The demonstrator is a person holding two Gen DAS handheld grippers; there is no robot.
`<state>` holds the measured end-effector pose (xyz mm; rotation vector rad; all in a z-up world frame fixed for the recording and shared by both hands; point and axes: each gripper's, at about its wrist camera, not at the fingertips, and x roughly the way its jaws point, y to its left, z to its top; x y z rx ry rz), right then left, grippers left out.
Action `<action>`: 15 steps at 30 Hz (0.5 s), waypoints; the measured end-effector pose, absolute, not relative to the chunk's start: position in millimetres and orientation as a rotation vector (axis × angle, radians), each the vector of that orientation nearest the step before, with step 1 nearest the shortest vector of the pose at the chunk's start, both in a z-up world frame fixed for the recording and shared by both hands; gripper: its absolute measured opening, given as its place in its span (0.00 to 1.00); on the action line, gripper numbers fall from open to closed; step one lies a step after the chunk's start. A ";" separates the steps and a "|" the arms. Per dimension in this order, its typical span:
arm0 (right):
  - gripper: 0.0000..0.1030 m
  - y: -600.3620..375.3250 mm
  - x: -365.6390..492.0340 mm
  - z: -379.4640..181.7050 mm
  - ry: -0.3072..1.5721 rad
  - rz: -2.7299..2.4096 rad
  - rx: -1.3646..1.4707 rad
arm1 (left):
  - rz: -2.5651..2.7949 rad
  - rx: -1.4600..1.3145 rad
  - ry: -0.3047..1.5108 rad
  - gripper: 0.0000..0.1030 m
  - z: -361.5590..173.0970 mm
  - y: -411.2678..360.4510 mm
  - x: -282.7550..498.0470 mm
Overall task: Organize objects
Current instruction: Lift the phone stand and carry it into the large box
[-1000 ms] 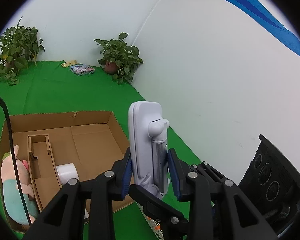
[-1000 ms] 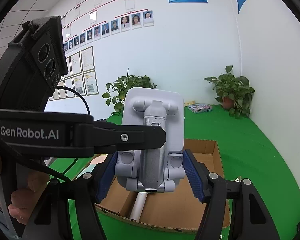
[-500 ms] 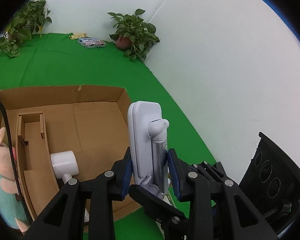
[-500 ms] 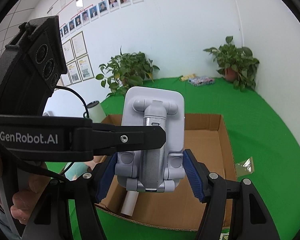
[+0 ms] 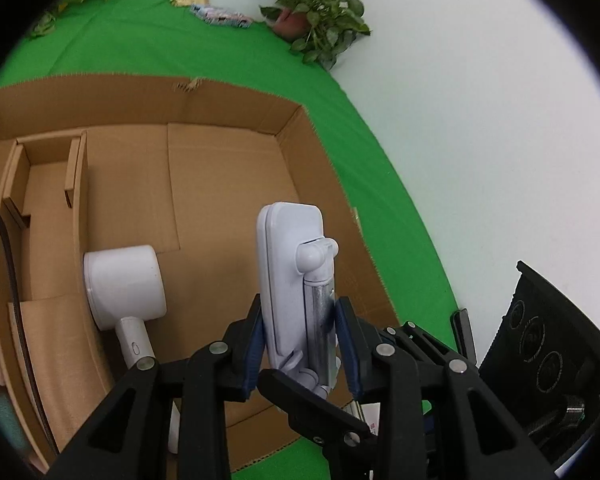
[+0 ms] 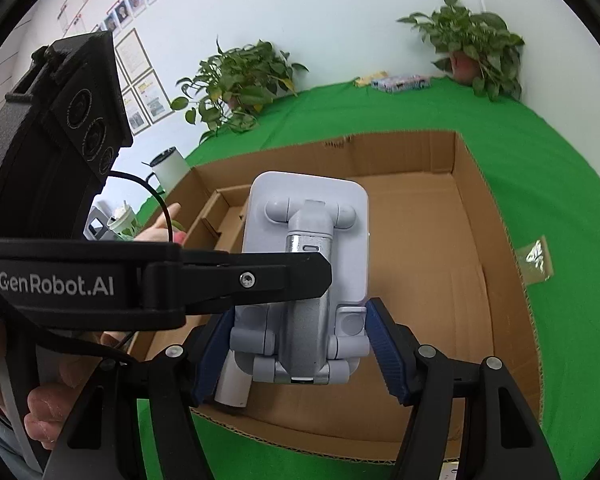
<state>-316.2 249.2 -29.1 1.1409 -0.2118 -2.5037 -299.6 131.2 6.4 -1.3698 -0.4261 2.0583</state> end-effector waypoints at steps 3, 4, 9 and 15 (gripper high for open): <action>0.61 253.2 -322.6 -46.0 -0.241 -2.483 1.194 | 2.037 -1.420 -0.429 0.31 -8.7 134.6 -305.2; 0.61 255.0 -325.1 -53.5 -0.253 -2.472 1.217 | 2.030 -1.438 -0.431 0.31 -13.5 135.4 -306.7; 0.61 257.0 -333.4 -80.6 -0.278 -2.413 1.310 | 2.005 -1.515 -0.437 0.31 -37.2 133.0 -308.0; 0.61 253.6 -340.4 -97.0 -0.297 -2.351 1.385 | 1.988 -1.594 -0.454 0.32 -50.4 128.6 -311.2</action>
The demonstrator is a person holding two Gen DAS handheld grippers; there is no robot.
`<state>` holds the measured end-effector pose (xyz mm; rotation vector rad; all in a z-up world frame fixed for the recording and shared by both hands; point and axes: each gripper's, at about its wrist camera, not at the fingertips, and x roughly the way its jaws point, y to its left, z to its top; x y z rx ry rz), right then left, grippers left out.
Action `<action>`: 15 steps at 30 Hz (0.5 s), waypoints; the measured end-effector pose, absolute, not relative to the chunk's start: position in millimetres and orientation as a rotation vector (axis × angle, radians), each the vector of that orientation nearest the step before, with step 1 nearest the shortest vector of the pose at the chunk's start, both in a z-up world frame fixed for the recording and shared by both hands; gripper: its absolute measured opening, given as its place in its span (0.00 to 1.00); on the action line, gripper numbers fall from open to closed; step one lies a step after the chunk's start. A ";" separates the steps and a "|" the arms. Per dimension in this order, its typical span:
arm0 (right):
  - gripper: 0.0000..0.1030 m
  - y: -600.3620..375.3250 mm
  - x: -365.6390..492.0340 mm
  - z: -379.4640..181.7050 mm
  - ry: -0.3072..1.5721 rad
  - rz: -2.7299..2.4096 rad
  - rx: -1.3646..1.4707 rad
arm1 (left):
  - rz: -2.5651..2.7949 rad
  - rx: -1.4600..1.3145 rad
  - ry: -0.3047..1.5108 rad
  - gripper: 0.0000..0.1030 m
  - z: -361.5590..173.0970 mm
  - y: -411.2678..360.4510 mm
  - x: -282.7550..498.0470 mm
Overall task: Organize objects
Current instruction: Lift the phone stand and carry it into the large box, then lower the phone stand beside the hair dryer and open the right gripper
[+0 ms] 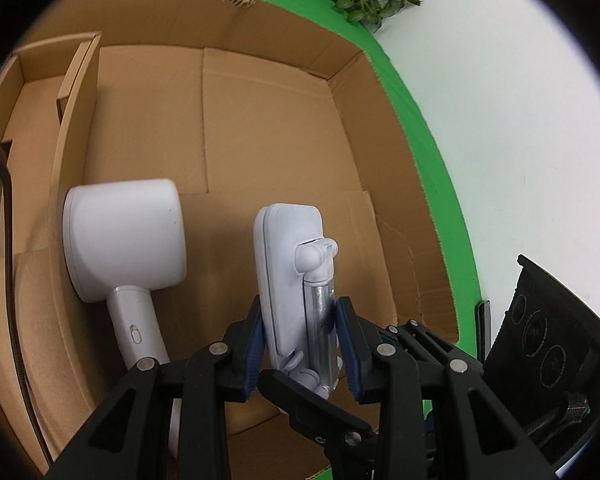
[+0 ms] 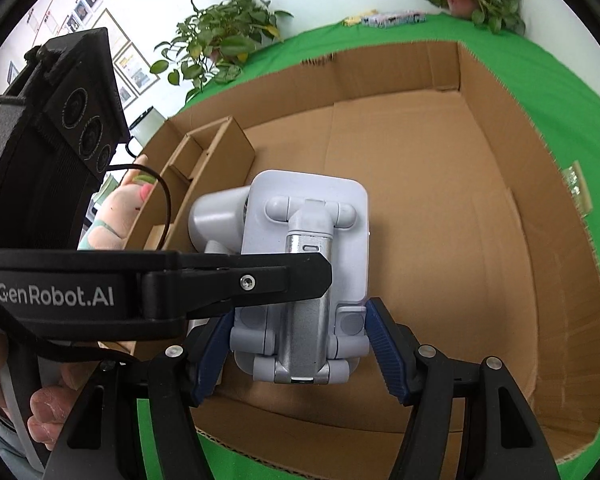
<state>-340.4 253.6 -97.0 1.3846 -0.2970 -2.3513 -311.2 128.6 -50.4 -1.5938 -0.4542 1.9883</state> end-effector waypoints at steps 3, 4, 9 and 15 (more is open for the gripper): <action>0.61 252.8 -341.6 -100.9 -0.312 -2.326 1.422 | 1.976 -1.627 -0.453 0.32 -55.0 128.5 -310.1; 0.61 252.7 -341.2 -102.3 -0.315 -2.318 1.433 | 1.975 -1.636 -0.451 0.33 -55.9 128.4 -309.8; 0.61 250.0 -341.0 -103.4 -0.309 -2.304 1.475 | 1.996 -1.701 -0.452 0.34 -56.0 122.2 -308.4; 0.61 244.6 -341.8 -105.7 -0.284 -2.299 1.524 | 2.038 -1.670 -0.476 0.34 -39.6 105.1 -299.2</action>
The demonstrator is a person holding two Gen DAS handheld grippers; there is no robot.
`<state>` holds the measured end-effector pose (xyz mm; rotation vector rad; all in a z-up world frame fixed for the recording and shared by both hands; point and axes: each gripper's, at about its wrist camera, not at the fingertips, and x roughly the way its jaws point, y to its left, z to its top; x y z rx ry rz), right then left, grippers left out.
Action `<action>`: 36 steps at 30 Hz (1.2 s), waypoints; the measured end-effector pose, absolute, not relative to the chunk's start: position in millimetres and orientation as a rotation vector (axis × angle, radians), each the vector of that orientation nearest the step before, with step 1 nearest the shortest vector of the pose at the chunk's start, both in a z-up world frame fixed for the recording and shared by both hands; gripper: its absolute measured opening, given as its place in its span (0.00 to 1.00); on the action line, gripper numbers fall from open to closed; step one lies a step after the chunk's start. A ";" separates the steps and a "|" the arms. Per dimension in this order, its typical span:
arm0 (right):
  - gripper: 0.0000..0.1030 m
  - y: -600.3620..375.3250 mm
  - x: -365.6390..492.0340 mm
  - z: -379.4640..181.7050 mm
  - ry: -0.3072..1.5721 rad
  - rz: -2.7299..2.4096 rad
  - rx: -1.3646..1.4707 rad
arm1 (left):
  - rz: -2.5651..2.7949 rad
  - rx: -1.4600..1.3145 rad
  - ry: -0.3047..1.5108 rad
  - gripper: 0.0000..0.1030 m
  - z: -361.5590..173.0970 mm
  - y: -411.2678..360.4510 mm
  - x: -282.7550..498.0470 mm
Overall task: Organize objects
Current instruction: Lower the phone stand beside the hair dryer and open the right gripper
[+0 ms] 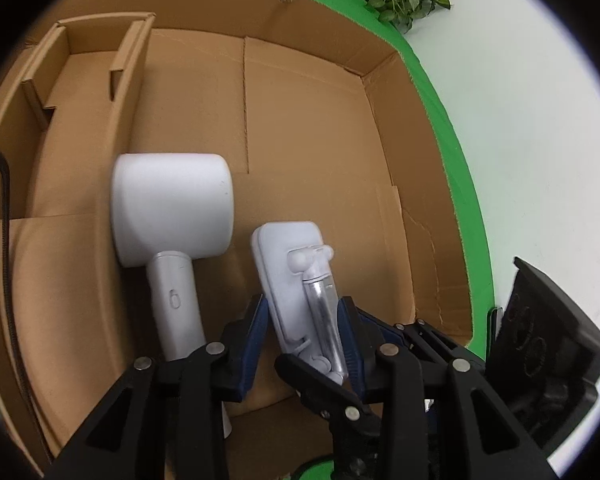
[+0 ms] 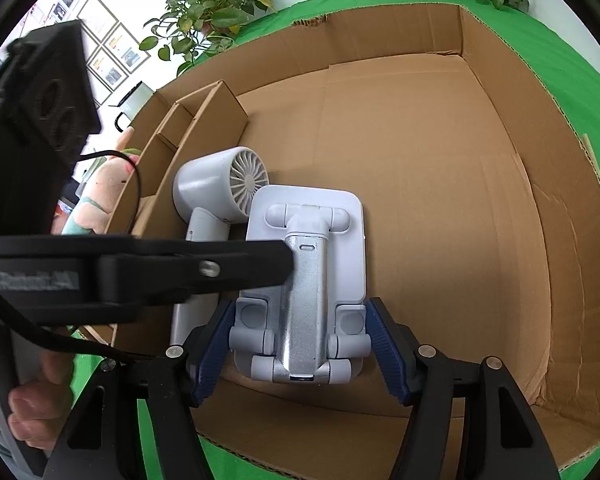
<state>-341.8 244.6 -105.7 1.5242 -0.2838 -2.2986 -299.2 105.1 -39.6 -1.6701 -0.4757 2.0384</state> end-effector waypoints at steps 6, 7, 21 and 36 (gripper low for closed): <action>0.64 237.4 -342.6 -105.5 -0.265 -2.251 1.579 | 2.114 -1.610 -0.475 0.34 -17.9 80.7 -300.2; 0.65 235.8 -343.3 -102.7 -0.264 -2.246 1.569 | 2.128 -1.597 -0.471 0.34 -15.2 75.8 -296.5; 0.42 229.6 -340.9 -96.6 -0.185 -2.324 1.612 | 2.312 -1.508 -0.394 0.33 -6.6 21.2 -256.9; 0.43 204.8 -341.7 -97.2 -0.220 -2.335 1.684 | 2.341 -1.539 -0.474 0.33 -14.9 16.1 -238.0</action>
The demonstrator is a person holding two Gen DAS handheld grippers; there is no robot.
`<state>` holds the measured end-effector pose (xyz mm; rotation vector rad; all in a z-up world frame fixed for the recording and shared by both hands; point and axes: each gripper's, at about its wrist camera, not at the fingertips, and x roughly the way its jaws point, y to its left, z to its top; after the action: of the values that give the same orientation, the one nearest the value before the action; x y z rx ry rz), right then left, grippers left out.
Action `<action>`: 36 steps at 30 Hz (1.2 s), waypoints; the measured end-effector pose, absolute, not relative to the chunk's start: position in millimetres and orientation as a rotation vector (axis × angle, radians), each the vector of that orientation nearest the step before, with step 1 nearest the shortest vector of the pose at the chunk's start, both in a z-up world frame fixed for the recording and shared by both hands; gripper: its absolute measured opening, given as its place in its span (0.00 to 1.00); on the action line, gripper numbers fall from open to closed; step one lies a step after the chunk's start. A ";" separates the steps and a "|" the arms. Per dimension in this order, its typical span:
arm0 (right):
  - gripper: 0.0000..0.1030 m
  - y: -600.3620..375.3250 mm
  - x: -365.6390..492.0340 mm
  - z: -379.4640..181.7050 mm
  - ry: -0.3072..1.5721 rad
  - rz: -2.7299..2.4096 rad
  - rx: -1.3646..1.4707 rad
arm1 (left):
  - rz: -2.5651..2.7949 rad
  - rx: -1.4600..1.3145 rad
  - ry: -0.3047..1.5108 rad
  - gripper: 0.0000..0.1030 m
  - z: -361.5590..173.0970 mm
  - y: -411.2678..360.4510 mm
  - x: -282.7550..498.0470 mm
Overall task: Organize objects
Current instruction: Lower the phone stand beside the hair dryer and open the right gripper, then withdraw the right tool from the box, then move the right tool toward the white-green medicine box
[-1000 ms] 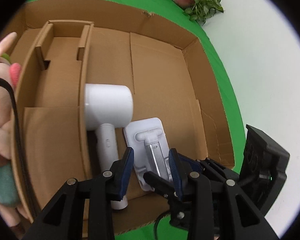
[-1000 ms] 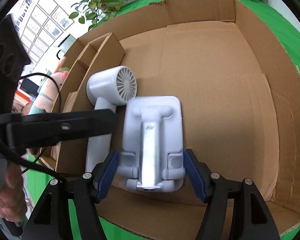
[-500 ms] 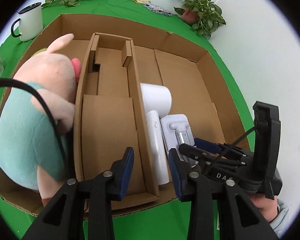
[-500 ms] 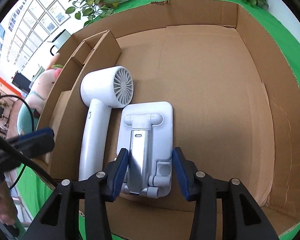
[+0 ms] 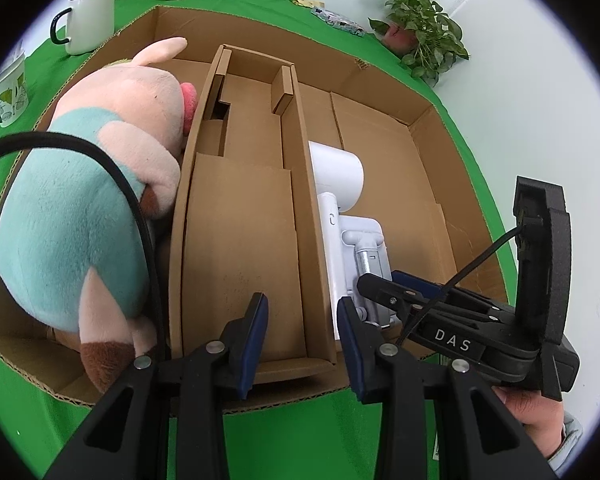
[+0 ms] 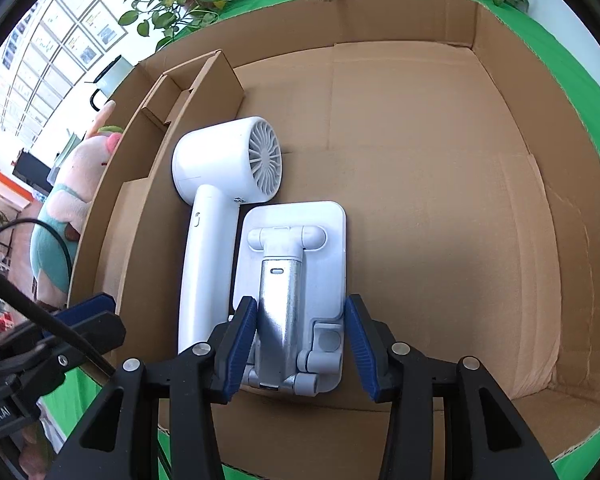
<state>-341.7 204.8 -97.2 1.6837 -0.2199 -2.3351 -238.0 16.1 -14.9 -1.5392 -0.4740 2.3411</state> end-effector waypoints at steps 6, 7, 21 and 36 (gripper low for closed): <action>0.44 206.5 -338.9 -96.6 -0.294 -2.327 1.698 | 2.347 -1.554 -0.475 0.33 -15.9 19.9 -237.0; 0.46 207.1 -337.6 -96.3 -0.298 -2.325 1.694 | 2.347 -1.553 -0.477 0.33 -16.7 20.4 -236.9; 0.99 211.1 -268.8 -35.8 -0.051 -2.641 1.299 | 2.426 -1.559 -0.451 0.35 -24.8 25.0 -228.2; 0.99 233.3 -198.4 -16.4 -0.012 -2.815 1.077 | 2.997 -0.785 0.075 0.84 48.9 57.1 -124.3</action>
<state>-198.4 233.3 -16.4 1.0767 -0.0120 -2.8149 -124.3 57.1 48.9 -0.7849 0.0749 2.9972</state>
